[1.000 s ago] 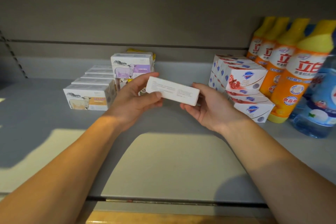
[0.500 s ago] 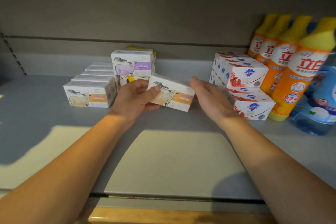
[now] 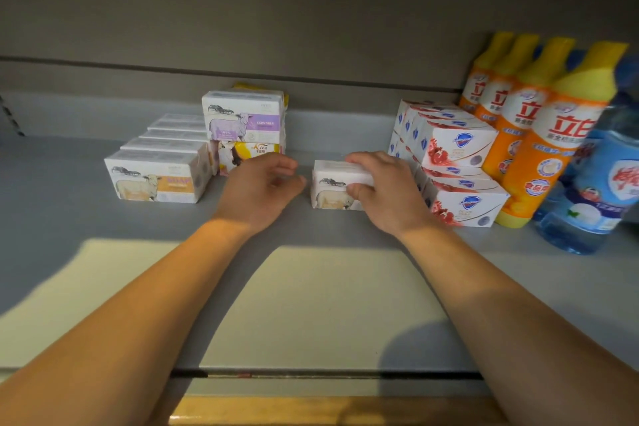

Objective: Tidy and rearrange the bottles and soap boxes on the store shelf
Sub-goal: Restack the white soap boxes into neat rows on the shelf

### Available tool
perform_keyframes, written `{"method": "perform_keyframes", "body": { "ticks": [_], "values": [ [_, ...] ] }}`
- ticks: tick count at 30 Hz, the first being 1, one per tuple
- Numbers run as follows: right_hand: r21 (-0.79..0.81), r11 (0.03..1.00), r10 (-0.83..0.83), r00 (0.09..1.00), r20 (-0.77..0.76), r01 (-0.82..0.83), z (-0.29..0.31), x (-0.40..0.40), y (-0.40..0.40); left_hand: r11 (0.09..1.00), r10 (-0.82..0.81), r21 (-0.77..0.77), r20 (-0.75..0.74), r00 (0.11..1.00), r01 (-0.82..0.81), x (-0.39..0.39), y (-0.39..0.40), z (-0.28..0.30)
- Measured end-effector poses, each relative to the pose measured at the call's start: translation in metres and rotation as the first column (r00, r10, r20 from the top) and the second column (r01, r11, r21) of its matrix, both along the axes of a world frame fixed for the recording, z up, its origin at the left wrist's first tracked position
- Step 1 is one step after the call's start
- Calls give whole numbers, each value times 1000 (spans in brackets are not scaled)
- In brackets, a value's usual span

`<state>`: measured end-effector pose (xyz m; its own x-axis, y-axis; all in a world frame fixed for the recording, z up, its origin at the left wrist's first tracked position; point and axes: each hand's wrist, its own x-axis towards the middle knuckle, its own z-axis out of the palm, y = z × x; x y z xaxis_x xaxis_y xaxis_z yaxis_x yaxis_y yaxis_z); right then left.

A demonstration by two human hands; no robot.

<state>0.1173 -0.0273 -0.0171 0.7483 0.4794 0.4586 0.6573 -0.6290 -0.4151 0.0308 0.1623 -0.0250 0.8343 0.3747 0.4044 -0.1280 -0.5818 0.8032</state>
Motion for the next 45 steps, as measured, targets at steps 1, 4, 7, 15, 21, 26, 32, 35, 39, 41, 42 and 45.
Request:
{"method": "perform_keyframes", "body": {
  "ticks": [1, 4, 7, 15, 21, 26, 32, 35, 39, 41, 42, 45],
  "values": [
    [-29, 999, -38, 998, 53, 40, -2, 1, 2, 998, 39, 39, -8, 999, -38, 0, 3, 0],
    [-64, 996, -53, 981, 185, 66, -6, -3, 9, 978, 109, 188, -80, 991, -93, -2, 10, 0],
    [-127, 989, -38, 963, 268, 75, -6, -7, 11, 937, 148, 342, -188, 971, -77, -4, 11, -3],
    [-296, 940, -58, 936, 347, 168, 1, 23, 15, 796, 123, 587, -399, 909, 150, -4, 20, -14],
    [-323, 911, -147, 935, 324, 255, 5, 69, 34, 801, 84, 574, -394, 915, 173, -3, 27, -16],
    [-291, 907, -217, 930, 297, 305, 2, 102, 49, 820, 79, 552, -369, 926, 150, -1, 27, -17],
    [-243, 908, -264, 917, 299, 341, -3, 122, 53, 824, 74, 546, -371, 926, 153, 0, 27, -17],
    [-247, 903, -261, 906, 333, 351, -6, 123, 50, 829, 74, 538, -376, 924, 153, -1, 26, -17],
    [-297, 886, -254, 908, 334, 357, 1, 117, 48, 834, 77, 532, -374, 924, 145, -2, 25, -15],
    [-328, 873, -259, 912, 317, 362, 6, 111, 47, 831, 71, 534, -383, 921, 158, -3, 24, -13],
    [-324, 874, -261, 912, 316, 363, 9, 106, 48, 841, 61, 517, -384, 921, 160, -3, 25, -12],
    [-84, 975, -177, 950, 257, 204, 22, 83, 59, 930, 22, 356, -312, 950, 95, -8, 27, -7]
  ]
}}
